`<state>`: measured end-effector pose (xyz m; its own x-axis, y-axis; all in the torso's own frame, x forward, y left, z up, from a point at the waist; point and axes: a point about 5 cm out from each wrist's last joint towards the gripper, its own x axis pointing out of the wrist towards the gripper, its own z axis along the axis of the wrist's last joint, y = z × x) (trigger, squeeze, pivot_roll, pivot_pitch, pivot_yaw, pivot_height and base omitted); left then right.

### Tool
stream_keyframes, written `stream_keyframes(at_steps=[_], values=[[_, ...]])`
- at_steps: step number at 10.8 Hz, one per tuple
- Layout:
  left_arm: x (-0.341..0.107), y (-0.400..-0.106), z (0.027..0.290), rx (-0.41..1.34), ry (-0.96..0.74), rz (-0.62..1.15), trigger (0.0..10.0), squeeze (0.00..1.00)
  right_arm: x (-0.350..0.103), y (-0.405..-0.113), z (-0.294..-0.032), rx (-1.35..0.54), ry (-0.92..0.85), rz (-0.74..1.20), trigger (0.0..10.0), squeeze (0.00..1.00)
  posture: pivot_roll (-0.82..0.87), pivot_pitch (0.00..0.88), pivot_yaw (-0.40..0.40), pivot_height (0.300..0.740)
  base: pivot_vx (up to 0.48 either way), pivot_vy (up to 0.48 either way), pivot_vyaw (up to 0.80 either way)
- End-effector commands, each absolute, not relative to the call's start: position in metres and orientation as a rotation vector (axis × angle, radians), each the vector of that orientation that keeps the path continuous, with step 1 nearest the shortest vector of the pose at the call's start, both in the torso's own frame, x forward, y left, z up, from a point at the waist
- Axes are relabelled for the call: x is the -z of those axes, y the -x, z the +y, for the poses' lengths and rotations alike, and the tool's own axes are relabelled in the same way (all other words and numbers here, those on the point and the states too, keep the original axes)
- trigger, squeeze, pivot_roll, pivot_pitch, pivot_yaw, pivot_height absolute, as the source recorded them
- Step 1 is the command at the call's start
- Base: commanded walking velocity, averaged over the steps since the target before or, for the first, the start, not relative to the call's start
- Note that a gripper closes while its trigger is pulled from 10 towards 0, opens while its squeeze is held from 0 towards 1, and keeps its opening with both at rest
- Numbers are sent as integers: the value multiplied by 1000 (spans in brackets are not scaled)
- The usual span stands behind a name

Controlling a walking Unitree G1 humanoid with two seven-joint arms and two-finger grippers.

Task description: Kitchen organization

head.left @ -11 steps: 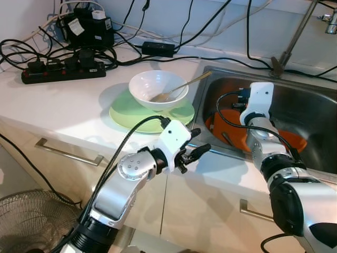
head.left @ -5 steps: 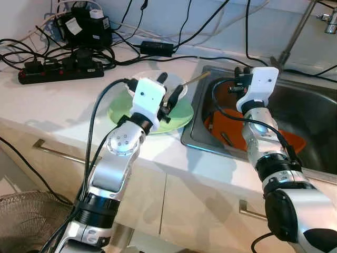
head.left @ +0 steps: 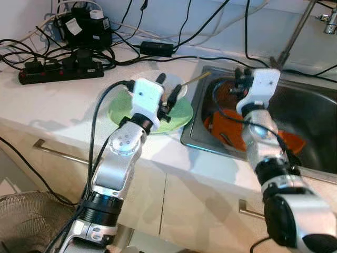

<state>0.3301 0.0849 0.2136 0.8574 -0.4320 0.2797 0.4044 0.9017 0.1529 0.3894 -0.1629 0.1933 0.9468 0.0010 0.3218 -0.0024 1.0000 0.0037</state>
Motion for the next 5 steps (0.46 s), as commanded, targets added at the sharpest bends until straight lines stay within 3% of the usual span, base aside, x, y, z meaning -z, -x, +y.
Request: stream_keyframes(at_steps=[1,5], values=[[-213,-333,83,428,-63,-311,10000,0,-199,-388,-160,-9,-4,-361,10000,0,242,41,-50,725,0,0,0],[-213,-330,82,359,-112,-391,10000,0,-203,-379,-142,-74,-4,-439,10000,0,235,43,-52,725,0,0,0]])
